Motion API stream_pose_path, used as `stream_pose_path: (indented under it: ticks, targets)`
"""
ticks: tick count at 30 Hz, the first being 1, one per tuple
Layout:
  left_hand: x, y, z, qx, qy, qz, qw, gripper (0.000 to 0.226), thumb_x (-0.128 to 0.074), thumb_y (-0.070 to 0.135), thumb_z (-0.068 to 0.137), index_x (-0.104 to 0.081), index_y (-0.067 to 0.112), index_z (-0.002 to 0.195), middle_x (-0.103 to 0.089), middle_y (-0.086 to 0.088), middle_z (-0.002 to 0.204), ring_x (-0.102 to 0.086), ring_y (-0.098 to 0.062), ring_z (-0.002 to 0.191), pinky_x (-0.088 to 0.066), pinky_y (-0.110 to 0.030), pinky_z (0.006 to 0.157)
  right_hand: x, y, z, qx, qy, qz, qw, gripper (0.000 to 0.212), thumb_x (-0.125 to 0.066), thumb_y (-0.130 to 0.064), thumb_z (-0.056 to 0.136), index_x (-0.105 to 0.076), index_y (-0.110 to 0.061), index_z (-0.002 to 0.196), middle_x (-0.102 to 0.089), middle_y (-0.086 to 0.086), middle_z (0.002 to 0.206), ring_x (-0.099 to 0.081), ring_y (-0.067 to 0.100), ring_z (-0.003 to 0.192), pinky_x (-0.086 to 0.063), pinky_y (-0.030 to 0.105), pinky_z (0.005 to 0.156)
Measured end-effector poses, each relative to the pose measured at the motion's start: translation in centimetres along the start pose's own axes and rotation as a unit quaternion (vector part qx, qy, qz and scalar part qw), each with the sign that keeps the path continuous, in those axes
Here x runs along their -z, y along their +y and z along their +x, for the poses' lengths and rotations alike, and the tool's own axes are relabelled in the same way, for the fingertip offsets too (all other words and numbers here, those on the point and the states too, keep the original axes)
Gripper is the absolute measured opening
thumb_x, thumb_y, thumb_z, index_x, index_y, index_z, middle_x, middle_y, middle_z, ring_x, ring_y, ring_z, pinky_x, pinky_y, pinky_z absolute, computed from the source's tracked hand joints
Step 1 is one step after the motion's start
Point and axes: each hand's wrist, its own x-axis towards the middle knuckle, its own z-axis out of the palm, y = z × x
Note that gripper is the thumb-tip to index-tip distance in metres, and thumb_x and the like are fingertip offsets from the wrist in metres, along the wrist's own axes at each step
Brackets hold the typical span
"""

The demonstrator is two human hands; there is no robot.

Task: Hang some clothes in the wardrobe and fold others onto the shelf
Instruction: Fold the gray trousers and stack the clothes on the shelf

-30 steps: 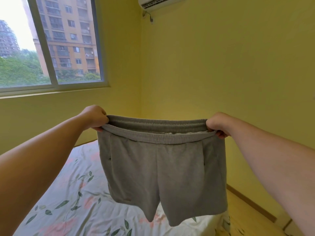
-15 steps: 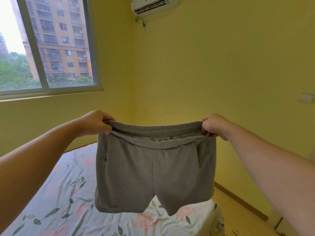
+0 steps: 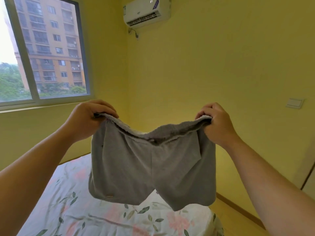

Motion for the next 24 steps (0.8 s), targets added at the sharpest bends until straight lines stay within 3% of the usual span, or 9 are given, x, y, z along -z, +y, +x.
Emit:
stream_pose_path:
  ticks: [2,5,8,11,14,17,19,21,24]
  targets:
    - [0.2,2.3,1.2,-0.018,0.002,-0.077,0.997,0.053,-0.061,-0.026,0.078,-0.077,0.024,0.088,-0.071,0.007,0.099,-0.067,-0.01,0.096,-0.052,-0.024,0.088,0.6,-1.1,0.7,0.019,0.039,0.061,0.997,0.038,-0.056,0.02,0.077,-0.069,-0.016,0.077,-0.053,0.007,0.106,-0.055,0.017,0.097,-0.043,0.009,0.081]
    - [-1.1,5.6,3.5,-0.017,-0.021,-0.18,0.983,0.05,-0.062,-0.022,0.082,-0.073,0.023,0.1,-0.073,0.004,0.102,-0.068,-0.013,0.1,-0.054,-0.028,0.09,1.3,-2.9,2.6,0.032,0.016,0.155,0.987,0.042,-0.058,0.013,0.08,-0.067,-0.027,0.076,-0.057,0.008,0.115,-0.059,0.021,0.104,-0.048,0.027,0.092]
    - [-3.1,7.9,5.5,-0.007,-0.062,-0.276,0.959,0.034,-0.067,-0.012,0.084,-0.072,0.016,0.103,-0.074,-0.005,0.098,-0.068,-0.016,0.094,-0.058,-0.034,0.082,1.5,-5.0,3.8,0.068,-0.035,0.187,0.979,0.04,-0.058,0.019,0.079,-0.068,-0.02,0.079,-0.063,0.01,0.113,-0.062,0.017,0.106,-0.048,0.028,0.093]
    - [-5.0,9.0,6.9,-0.036,-0.082,-0.269,0.959,0.025,-0.073,0.007,0.084,-0.073,0.021,0.104,-0.074,0.0,0.104,-0.068,-0.017,0.099,-0.055,-0.037,0.084,1.3,-6.8,4.3,0.068,-0.079,0.238,0.966,0.022,-0.067,0.01,0.085,-0.068,-0.011,0.08,-0.066,0.009,0.109,-0.064,0.015,0.1,-0.05,0.024,0.09]
    - [-6.7,9.7,7.6,-0.012,-0.09,-0.35,0.932,0.029,-0.068,0.008,0.087,-0.068,0.011,0.116,-0.071,-0.008,0.116,-0.064,-0.021,0.113,-0.051,-0.037,0.099,1.0,-7.1,4.5,0.064,-0.095,0.278,0.954,0.011,-0.076,-0.006,0.082,-0.068,-0.012,0.083,-0.067,0.014,0.099,-0.064,0.019,0.089,-0.053,0.039,0.084]
    - [-8.1,10.1,7.7,0.042,-0.121,-0.427,0.895,0.03,-0.06,0.001,0.093,-0.059,-0.004,0.123,-0.067,-0.014,0.113,-0.064,-0.022,0.106,-0.053,-0.035,0.094,0.7,-6.3,5.0,0.018,-0.094,0.288,0.953,0.017,-0.075,-0.02,0.08,-0.06,-0.024,0.088,-0.066,0.012,0.103,-0.062,0.031,0.086,-0.051,0.053,0.087]
    - [-8.7,10.4,7.7,0.074,-0.155,-0.444,0.879,0.025,-0.056,0.001,0.095,-0.059,0.0,0.12,-0.069,-0.007,0.105,-0.065,-0.019,0.101,-0.054,-0.031,0.089,0.6,-5.7,5.1,-0.01,-0.111,0.285,0.952,0.024,-0.072,-0.024,0.079,-0.053,-0.024,0.093,-0.065,0.0,0.111,-0.062,0.026,0.102,-0.049,0.05,0.092]
    - [-9.2,10.5,7.5,0.102,-0.197,-0.461,0.859,0.021,-0.052,0.0,0.096,-0.061,0.006,0.114,-0.071,-0.001,0.097,-0.066,-0.015,0.097,-0.054,-0.028,0.086,0.4,-4.8,4.9,-0.007,-0.143,0.267,0.953,0.026,-0.072,-0.021,0.084,-0.049,-0.024,0.096,-0.064,-0.012,0.11,-0.059,0.012,0.112,-0.048,0.034,0.096]
    - [-9.7,10.3,7.5,0.101,-0.245,-0.445,0.856,0.019,-0.055,0.0,0.096,-0.061,0.004,0.113,-0.069,-0.005,0.102,-0.064,-0.018,0.101,-0.052,-0.03,0.09,0.5,-3.6,4.2,-0.006,-0.158,0.214,0.964,0.028,-0.072,-0.015,0.088,-0.047,-0.026,0.096,-0.058,-0.005,0.117,-0.054,-0.008,0.105,-0.042,0.015,0.088]
